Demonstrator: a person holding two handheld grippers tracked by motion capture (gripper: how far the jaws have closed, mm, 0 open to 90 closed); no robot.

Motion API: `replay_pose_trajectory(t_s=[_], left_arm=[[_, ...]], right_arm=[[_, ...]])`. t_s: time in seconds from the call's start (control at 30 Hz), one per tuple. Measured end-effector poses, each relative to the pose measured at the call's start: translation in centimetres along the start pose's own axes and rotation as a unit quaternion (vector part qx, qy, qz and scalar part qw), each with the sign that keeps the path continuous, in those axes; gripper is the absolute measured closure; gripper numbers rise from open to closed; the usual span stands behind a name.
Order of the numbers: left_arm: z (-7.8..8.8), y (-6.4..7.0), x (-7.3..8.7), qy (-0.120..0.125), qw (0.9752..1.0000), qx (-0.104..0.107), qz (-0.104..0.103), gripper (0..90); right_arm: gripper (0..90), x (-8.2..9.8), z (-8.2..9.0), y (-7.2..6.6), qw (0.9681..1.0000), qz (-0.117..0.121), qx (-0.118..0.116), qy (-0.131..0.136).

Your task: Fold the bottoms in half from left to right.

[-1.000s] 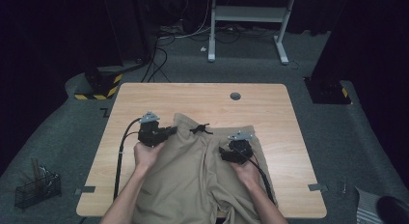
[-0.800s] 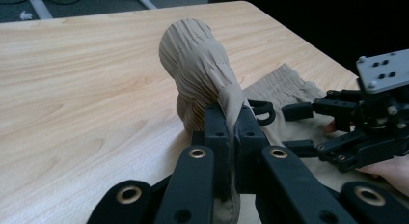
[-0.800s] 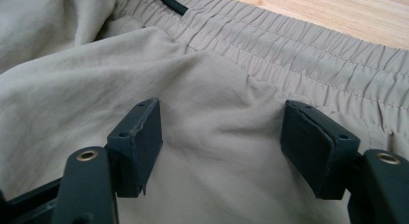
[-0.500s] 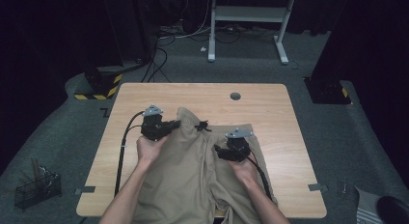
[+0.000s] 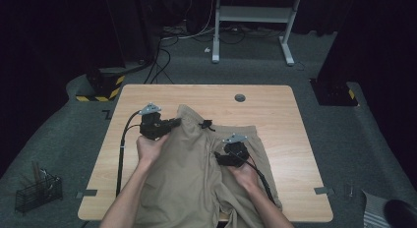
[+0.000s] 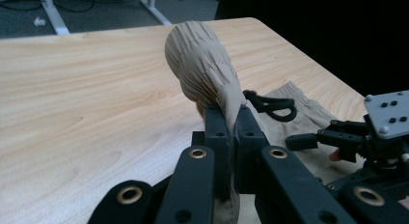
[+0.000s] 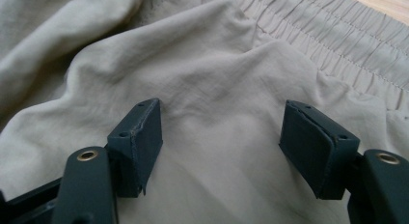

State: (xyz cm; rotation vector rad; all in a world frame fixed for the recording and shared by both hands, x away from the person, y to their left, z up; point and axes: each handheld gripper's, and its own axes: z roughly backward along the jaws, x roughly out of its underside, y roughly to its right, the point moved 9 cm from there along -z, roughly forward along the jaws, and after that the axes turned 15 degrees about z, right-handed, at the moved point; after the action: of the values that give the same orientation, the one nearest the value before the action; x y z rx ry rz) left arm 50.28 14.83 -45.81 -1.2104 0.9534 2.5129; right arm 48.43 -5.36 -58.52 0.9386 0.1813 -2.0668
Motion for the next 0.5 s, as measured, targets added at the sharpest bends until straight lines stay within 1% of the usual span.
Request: replay_pose_trajectory(t_s=[0.03, 0.07, 0.1, 0.13, 0.2, 0.3, 0.37, 0.4, 0.43, 0.47, 0.5], left_arm=[[-0.1, 0.3, -0.3, 0.000, 1.0000, 0.000, -0.006, 87.4], [-0.2, 0.9, -0.8, 0.000, 0.9999, 0.003, -0.012, 87.4], [-0.2, 0.9, -0.8, 0.000, 0.9999, 0.003, -0.012, 87.4], [-0.5, 1.5, -1.2, -0.001, 0.9998, 0.005, -0.017, 87.4], [-1.0, 2.0, -1.4, -0.004, 0.9998, 0.010, -0.018, 87.4], [-2.1, 2.7, -1.2, -0.012, 0.9997, 0.015, -0.017, 87.4], [-2.9, 3.1, -0.8, -0.018, 0.9995, 0.016, -0.022, 87.4], [-3.1, 3.2, -0.6, -0.020, 0.9994, 0.015, -0.026, 87.4], [-3.1, 3.2, -0.6, -0.020, 0.9994, 0.015, -0.026, 87.4], [-3.4, 3.4, -0.4, -0.022, 0.9993, 0.016, -0.028, 87.4], [-3.4, 3.4, -0.4, -0.022, 0.9993, 0.016, -0.028, 87.4]], right_arm=[[31.2, 0.0, 0.0, 0.0, 1.0000, 0.000, 0.000, 0.000], [31.2, -0.6, -0.6, -0.2, 1.0000, -0.002, 0.003, 0.006], [31.1, -0.9, -0.9, -0.3, 1.0000, -0.002, 0.006, 0.007], [31.2, -1.2, -1.1, -0.4, 0.9999, -0.005, 0.007, 0.007], [31.1, -1.8, -1.6, -0.6, 0.9999, -0.006, 0.007, 0.007], [31.2, -2.3, -2.2, -0.8, 0.9999, -0.003, 0.009, 0.009], [31.6, -2.3, -2.1, -0.8, 0.9999, -0.005, 0.004, 0.008], [31.7, -2.2, -1.8, -0.8, 0.9999, -0.011, -0.003, 0.008], [31.7, -2.2, -1.8, -0.8, 0.9999, -0.011, -0.003, 0.008], [32.6, -2.1, -0.3, -0.4, 0.9997, -0.008, 0.000, 0.025], [32.6, -2.1, -0.3, -0.4, 0.9997, -0.008, 0.000, 0.025]])
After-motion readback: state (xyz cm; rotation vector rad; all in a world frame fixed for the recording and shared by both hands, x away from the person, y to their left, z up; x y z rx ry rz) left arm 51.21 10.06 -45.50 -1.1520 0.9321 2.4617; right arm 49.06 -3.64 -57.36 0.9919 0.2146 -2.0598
